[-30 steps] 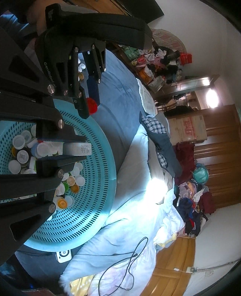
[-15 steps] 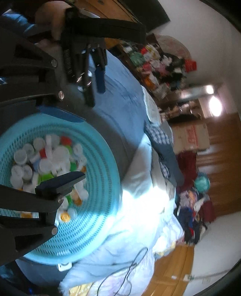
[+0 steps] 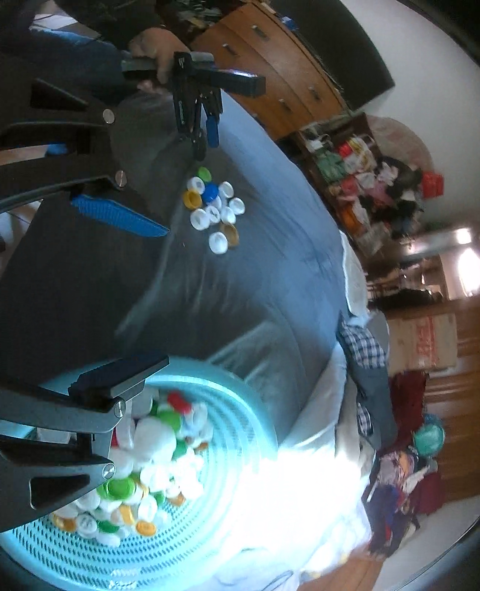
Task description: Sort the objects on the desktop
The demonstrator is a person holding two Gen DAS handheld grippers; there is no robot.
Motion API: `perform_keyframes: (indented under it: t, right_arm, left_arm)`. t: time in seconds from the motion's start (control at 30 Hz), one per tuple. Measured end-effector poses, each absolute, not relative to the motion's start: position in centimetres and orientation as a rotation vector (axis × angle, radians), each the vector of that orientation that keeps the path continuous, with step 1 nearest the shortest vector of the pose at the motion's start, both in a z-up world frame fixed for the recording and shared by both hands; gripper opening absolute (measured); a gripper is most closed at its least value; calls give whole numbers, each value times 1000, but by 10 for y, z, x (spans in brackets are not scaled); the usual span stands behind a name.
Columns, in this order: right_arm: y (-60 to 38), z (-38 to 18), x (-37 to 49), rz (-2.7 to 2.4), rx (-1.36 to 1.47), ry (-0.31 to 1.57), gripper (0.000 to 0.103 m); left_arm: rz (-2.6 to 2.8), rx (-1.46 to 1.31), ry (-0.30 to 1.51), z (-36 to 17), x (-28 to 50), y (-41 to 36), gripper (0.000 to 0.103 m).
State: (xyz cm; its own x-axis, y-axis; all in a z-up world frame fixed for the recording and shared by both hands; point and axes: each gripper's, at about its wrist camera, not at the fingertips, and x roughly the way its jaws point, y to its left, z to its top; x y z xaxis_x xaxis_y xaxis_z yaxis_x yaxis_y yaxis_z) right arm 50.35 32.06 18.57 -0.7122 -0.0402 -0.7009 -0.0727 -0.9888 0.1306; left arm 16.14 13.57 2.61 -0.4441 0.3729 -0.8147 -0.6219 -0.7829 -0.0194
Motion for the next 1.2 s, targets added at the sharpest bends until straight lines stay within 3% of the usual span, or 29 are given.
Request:
perform_keyframes:
  t: [0.3,0.33,0.37,0.4,0.47,0.57,0.87,1.03,1.2]
  right_arm:
    - [311,171,484,2851,-1265,214,69]
    - [310,170,482,2853,-1271,214,69]
    - [308,169,480,2857,-1277,213,69]
    - [306,168,477,2867,-1280,212,68]
    - [300,165,470,2886,-1288,203,53]
    - [291,156,451,2911,-1322,190,44]
    - [267,101,359,2945,-1446,98,41]
    - [264,88,321,2961,-1496,222,41]
    - [260,73,301,2914,-1517,208,41]
  left_arm:
    - [2189,-1104,342,13,149,150,38]
    - [2190,-1094,345,13,149,150,35]
    - [2192,-1087,348,13,149,150,25]
    - [2195,-1079,352,14,150,149,25]
    - [2221,-1062,331,17,153,144,25]
    - [2280,-1041,285,19,156,131,25]
    - [2342,-1074,92,18,138,101,25]
    - [2330,-1075,57,16,133,98,25]
    - [2313,-1088,63,13,131,99,25]
